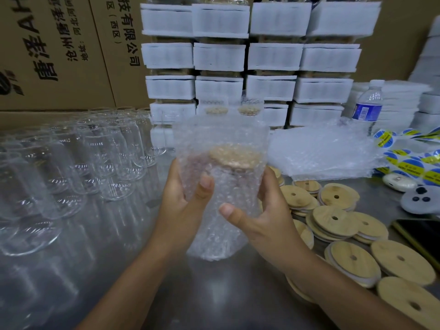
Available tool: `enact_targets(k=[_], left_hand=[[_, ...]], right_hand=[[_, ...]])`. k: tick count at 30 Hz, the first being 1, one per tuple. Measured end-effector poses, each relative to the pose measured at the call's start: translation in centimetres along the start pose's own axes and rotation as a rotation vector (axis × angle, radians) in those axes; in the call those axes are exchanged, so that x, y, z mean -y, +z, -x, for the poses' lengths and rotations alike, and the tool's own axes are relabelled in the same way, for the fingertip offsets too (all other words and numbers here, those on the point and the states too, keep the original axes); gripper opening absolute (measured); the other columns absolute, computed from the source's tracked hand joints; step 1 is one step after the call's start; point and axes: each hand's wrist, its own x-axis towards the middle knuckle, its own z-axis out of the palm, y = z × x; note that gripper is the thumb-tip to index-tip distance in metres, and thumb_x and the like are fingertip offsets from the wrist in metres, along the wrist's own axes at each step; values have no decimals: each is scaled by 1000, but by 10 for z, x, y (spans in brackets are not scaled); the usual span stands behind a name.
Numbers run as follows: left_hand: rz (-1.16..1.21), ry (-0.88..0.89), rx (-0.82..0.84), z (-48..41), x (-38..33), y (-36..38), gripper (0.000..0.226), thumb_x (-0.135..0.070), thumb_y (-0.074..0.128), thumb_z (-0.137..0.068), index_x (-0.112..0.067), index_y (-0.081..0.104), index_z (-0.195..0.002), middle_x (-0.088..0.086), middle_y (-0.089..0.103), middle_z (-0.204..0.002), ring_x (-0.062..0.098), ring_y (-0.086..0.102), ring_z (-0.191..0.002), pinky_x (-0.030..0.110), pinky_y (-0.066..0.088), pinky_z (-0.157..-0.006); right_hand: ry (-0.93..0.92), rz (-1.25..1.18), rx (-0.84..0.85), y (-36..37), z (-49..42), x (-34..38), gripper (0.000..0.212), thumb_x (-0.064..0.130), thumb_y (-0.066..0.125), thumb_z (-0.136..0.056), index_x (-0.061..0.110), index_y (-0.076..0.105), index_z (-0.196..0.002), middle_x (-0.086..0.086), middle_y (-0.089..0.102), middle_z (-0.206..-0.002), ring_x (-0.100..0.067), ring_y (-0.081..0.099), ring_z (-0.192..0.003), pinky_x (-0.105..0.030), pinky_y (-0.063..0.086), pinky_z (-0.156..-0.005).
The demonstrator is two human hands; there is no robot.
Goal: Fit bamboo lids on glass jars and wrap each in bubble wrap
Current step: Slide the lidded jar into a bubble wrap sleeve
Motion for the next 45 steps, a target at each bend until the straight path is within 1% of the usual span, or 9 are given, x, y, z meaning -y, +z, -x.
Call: enact_targets(k=[5, 13, 15, 19, 24, 30, 36, 41, 45], left_hand=[[-29, 24, 119, 2, -7, 2, 81, -76, 70, -52, -40, 47, -121, -24, 62, -120, -4, 58, -114, 8, 46, -85], [52, -10, -29, 2, -1, 2, 55, -78, 70, -53, -65, 57, -105, -21, 61, -126, 8, 56, -122, 46, 41, -106], [50, 0, -46, 1, -1, 2, 54, -78, 69, -57, -63, 58, -107, -17, 62, -127, 10, 57, -121, 46, 41, -106], [27, 21, -71, 0, -2, 1, 50, -77, 64, -63, -56, 61, -109, -14, 65, -123, 7, 61, -115, 38, 45, -101], [-15, 40, -145, 1, 1, 0, 57, -85, 61, -54, -57, 63, -103, -21, 66, -118, 0, 60, -113, 13, 47, -92], [-89, 42, -108, -1, 6, -1, 79, -90, 59, -45, -44, 54, -110, -32, 62, -115, -8, 57, -112, 12, 45, -93], [62, -83, 130, -2, 12, 2, 110, -80, 71, -43, -15, 47, -129, 5, 65, -123, 24, 62, -115, 44, 49, -98], [-2, -158, 249, 3, 22, 2, 94, -81, 65, -53, -18, 57, -122, -9, 69, -117, 8, 64, -111, 18, 49, -88], [-45, -104, 166, 3, 22, 6, 78, -82, 60, -57, -21, 64, -105, -21, 72, -98, -4, 67, -93, 6, 47, -74]], right_hand=[[9, -47, -31, -4, -3, 2, 73, 32, 79, -67, 19, 43, -130, 17, 63, -116, -1, 62, -107, -13, 51, -80], [-6, 31, 21, -3, -3, 9, 80, 39, 75, -69, 25, 38, -139, 18, 57, -127, 1, 55, -117, -13, 48, -86], [-21, 85, 53, -3, -4, 11, 75, 41, 74, -71, 34, 38, -136, 23, 55, -127, 2, 53, -120, -14, 47, -89], [6, 200, 91, -6, -6, 8, 94, 60, 71, -65, 36, 28, -146, 19, 43, -142, -4, 40, -133, -40, 40, -108], [92, 138, 138, -3, -5, 6, 111, 58, 77, -63, 40, 9, -149, 15, 30, -153, -5, 31, -140, -44, 35, -111], [104, 6, 41, -1, 0, 4, 92, 33, 81, -63, 23, 31, -139, 14, 60, -123, -5, 60, -114, -19, 52, -85], [80, -33, -169, -3, -5, 6, 69, 22, 79, -63, 20, 44, -121, 11, 67, -102, -1, 67, -94, -13, 51, -70], [52, -30, -273, -7, -9, 8, 72, 25, 78, -64, 13, 42, -125, 6, 63, -109, 0, 66, -95, -11, 50, -71], [67, -22, -240, -6, -11, 12, 81, 33, 83, -62, 14, 40, -128, 5, 62, -112, 1, 65, -96, -10, 50, -72]])
